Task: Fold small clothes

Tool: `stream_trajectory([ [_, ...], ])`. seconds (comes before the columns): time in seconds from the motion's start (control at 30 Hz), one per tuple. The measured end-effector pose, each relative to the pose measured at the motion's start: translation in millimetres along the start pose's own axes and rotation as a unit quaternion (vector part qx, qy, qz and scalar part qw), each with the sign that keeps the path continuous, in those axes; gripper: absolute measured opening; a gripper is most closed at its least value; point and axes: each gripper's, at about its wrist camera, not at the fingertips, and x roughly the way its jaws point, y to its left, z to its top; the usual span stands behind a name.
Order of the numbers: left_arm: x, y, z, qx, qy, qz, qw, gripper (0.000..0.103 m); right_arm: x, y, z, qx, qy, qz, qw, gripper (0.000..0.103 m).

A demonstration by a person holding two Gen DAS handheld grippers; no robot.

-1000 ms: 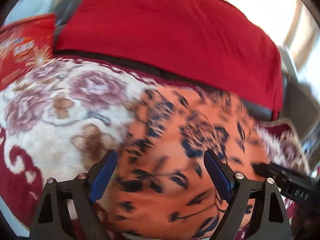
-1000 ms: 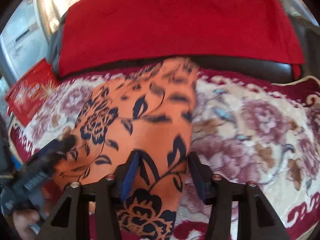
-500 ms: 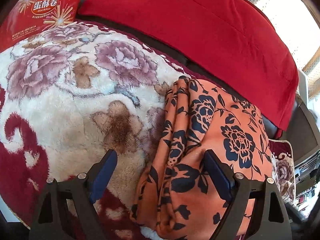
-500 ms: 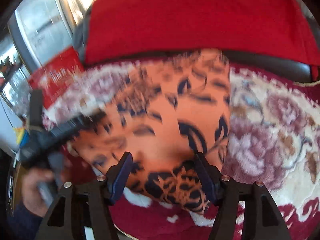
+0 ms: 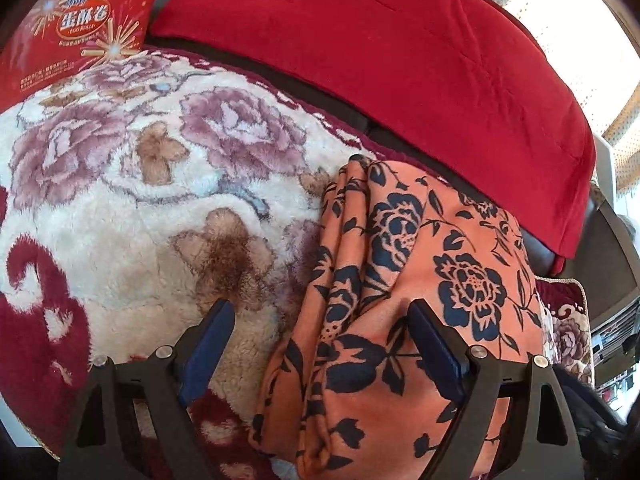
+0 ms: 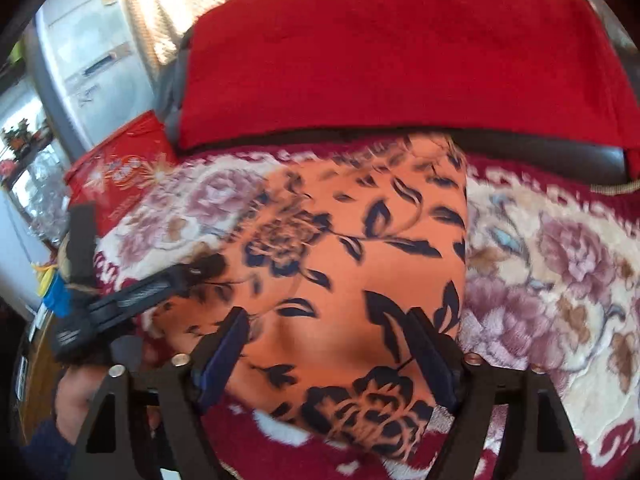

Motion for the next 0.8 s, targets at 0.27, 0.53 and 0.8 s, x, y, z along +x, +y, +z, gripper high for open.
stream_trajectory([
  [0.27,3,-2,-1,0.005,0.003,0.001,1.0,0.089,25,8,-18,-0.048,0.019,-0.017,0.999,0.095],
  [0.53,1,-5,-2,0.005,-0.01,0.003,0.9999,0.089,25,-11,-22,0.011,0.006,0.049,0.999,0.097],
  [0.8,-2,7,1,-0.019,-0.018,0.01,0.9996,0.089,19,-47,-19,0.1,0.0,0.143,0.985,0.096],
])
